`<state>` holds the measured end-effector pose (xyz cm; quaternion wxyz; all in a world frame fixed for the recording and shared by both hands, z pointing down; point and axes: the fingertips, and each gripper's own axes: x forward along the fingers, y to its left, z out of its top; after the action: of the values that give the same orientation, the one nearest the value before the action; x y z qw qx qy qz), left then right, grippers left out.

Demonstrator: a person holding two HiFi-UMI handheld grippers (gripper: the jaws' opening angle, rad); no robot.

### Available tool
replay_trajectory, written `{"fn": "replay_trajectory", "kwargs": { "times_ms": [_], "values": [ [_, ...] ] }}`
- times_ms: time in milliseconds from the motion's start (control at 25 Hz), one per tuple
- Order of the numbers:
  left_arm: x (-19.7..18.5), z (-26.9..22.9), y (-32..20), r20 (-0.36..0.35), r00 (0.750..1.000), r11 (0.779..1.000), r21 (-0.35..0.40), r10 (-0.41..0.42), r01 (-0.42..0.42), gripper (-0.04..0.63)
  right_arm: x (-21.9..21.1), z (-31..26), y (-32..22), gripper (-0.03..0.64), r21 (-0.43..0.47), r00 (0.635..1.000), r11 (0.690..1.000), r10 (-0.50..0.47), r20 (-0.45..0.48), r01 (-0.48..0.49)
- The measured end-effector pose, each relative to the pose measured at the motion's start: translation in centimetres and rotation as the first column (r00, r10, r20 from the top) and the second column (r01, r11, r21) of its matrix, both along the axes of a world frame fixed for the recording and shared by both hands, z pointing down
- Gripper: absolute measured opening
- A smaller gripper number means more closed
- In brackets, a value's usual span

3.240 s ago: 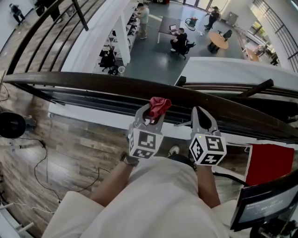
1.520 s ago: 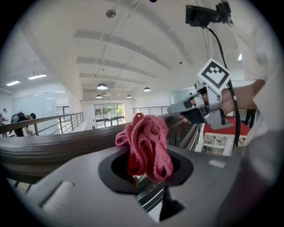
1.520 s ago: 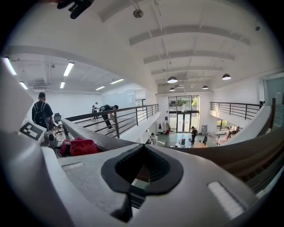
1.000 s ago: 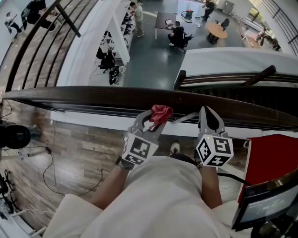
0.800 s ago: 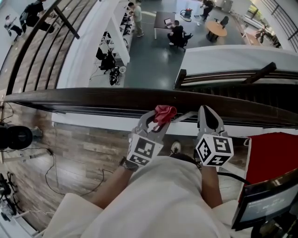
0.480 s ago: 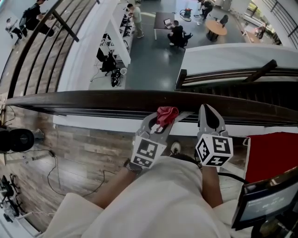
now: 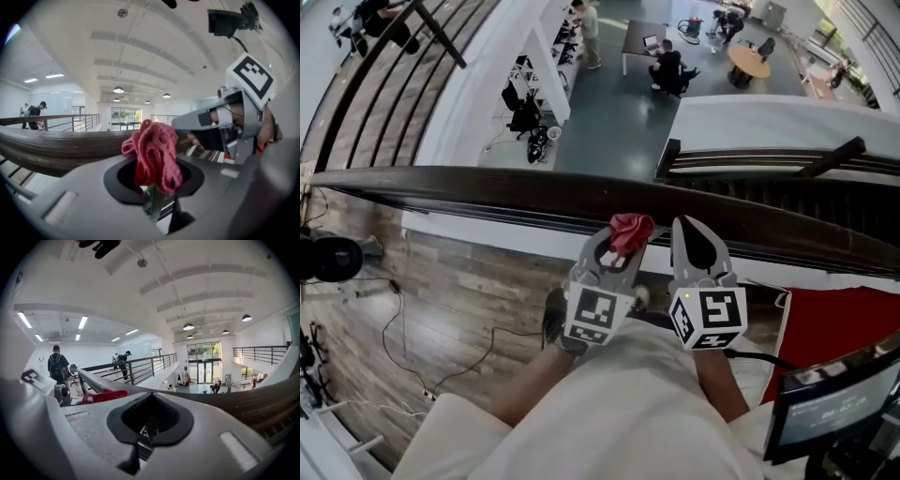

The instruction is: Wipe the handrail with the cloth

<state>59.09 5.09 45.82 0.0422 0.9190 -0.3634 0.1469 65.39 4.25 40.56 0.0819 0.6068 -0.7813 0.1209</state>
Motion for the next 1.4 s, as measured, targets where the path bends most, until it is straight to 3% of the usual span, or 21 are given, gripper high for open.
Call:
{"fn": "replay_trajectory", "kwargs": {
  "times_ms": [360, 640, 1400],
  "values": [
    [1.1, -0.8, 0.5, 0.041, 0.999, 0.999, 0.029, -0.022, 0.021, 0.127, 1.4, -0.8, -0.4, 0.003, 0.037, 0.999, 0.999, 0.025, 0.035, -0.027],
    [1.0, -1.2, 0.5, 0.038, 0.999, 0.999, 0.038, -0.028, 0.027, 0.127, 1.4, -0.6, -0.5, 0.003, 0.059, 1.000, 0.998, 0.026, -0.001, -0.026],
    [-4.5, -1.9, -1.3, -0.012, 0.982, 0.981, 0.028, -0.190, 0.190, 0.129, 2.1, -1.5, -1.2, 0.003, 0.044, 0.998, 0.998, 0.054, -0.019, -0.053]
  ]
}}
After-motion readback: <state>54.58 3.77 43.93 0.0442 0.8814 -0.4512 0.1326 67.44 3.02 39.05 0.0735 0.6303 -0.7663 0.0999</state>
